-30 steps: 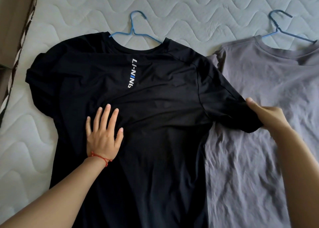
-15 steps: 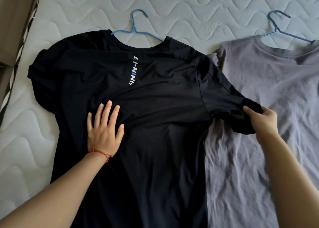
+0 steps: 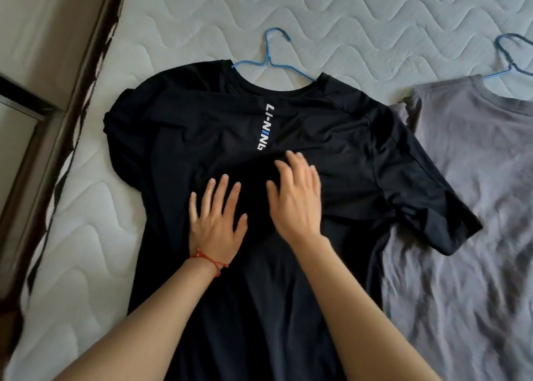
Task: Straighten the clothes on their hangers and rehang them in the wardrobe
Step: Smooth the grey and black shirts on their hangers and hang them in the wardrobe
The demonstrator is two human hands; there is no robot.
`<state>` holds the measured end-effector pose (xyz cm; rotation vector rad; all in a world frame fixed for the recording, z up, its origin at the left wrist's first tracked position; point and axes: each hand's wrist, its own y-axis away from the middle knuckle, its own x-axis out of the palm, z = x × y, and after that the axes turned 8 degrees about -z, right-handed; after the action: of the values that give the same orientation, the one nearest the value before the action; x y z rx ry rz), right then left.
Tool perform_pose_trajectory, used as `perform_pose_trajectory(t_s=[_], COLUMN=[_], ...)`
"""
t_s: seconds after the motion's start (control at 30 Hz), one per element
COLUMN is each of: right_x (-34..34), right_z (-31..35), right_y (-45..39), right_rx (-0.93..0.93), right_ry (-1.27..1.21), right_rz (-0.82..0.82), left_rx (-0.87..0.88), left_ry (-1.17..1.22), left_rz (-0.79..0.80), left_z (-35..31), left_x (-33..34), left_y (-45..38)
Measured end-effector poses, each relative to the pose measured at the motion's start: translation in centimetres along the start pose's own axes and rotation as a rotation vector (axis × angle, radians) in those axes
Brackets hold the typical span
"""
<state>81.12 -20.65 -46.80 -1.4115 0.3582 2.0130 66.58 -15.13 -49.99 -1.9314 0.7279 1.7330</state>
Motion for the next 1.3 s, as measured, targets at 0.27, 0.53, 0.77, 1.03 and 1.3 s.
perform_pose_trajectory(t_s=[0.27,0.53,0.77,1.03,1.3], right_x=[4.9,5.5,5.5,5.5,5.7], right_z=[1.6,2.0,2.1,2.2,2.1], right_y=[0.9,0.7,0.6,0.4,0.4], right_rx=[-0.018,-0.003,-0.012,-0.018,-0.018], right_ry=[0.087,0.123,0.188,0.215,0.240], right_rz=[-0.022,-0.037,-0.021,-0.004,0.019], left_rx=[-0.212,-1.089,-1.024,-0.618,-0.566], left_ry=[0.237,0.890,1.105,0.972,0.714], left_rz=[-0.355,-0.393,-0.177,-0.184,-0.142], left_z=[5.2,15.1,13.9,11.2,10.2], left_x=[-3.1,-7.1,-8.2,-9.4,-6.3], left_y=[-2.7,-10.2,-14.5,-15.0,-15.7])
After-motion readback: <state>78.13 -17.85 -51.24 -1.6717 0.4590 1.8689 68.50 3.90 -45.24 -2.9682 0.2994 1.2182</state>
